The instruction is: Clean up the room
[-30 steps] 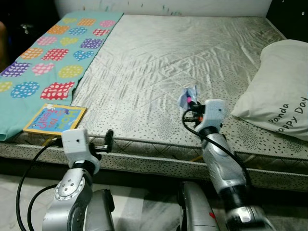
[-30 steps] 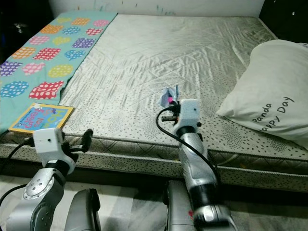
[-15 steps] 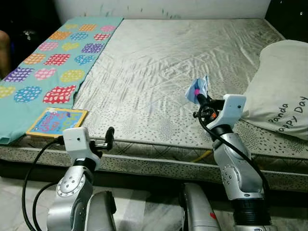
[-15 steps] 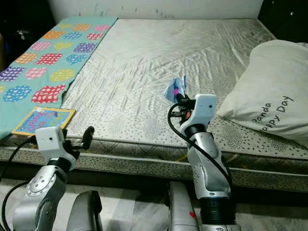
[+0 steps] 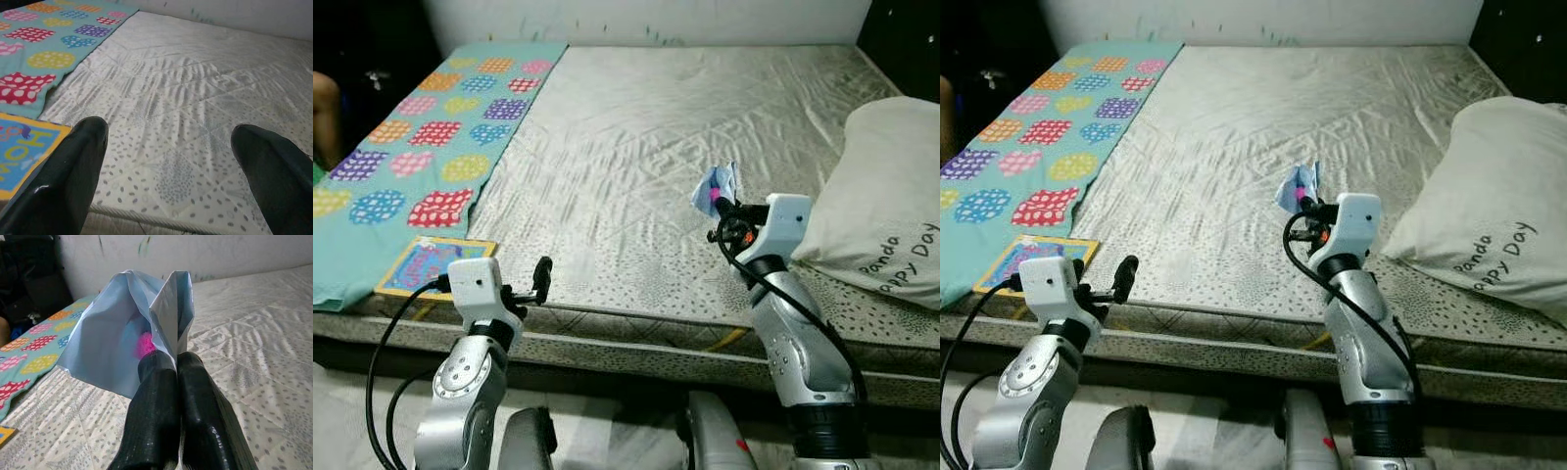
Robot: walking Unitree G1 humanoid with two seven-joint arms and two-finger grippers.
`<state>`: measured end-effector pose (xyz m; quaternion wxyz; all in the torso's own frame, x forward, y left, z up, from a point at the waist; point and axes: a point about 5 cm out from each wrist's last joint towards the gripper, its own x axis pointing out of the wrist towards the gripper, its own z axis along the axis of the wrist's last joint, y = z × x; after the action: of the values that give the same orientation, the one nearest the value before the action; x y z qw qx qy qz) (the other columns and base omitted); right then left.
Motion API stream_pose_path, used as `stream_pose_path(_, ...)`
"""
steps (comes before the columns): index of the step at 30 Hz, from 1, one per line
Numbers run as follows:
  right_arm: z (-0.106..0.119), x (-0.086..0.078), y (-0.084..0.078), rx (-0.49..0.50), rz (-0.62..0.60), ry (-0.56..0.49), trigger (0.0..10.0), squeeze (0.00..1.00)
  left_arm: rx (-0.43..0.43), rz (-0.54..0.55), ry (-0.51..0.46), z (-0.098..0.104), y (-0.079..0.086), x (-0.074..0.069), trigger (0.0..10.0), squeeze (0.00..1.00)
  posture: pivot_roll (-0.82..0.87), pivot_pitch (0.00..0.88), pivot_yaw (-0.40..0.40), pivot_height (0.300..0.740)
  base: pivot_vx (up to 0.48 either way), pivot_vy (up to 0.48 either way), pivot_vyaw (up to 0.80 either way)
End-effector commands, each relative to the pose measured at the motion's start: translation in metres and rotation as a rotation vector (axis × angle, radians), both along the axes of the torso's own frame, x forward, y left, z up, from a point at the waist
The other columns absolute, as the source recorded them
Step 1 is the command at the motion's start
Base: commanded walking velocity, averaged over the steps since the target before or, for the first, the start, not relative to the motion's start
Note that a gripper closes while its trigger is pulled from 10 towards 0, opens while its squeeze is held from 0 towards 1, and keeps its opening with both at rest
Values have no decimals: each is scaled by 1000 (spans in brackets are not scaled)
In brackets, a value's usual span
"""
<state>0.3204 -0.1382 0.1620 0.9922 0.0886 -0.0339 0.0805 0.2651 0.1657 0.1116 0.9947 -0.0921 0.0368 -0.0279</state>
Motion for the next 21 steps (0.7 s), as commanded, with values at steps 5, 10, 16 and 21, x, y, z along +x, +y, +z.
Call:
stream_pose_path(5,7,-1,-3,-1,-12,-20,10000,0,12,-20,2,0,-2,2,10000,0,-182,0,33,693,0,0,0)
stream_pose_path(10,8,-2,-5,-8,-16,-20,10000,0,13,-21,3,-1,-2,2,10000,0,-185,0,33,723,0,0,0)
stream_pose_path(16,6,-2,-8,-17,-26,-15,10000,0,7,-44,1,-1,-4,2,10000,0,-192,0,37,740,0,0,0)
stream_pose_path(21,5,-3,-8,-19,-30,-11,10000,0,8,-66,-11,1,-7,2,10000,0,-194,0,37,740,0,0,0)
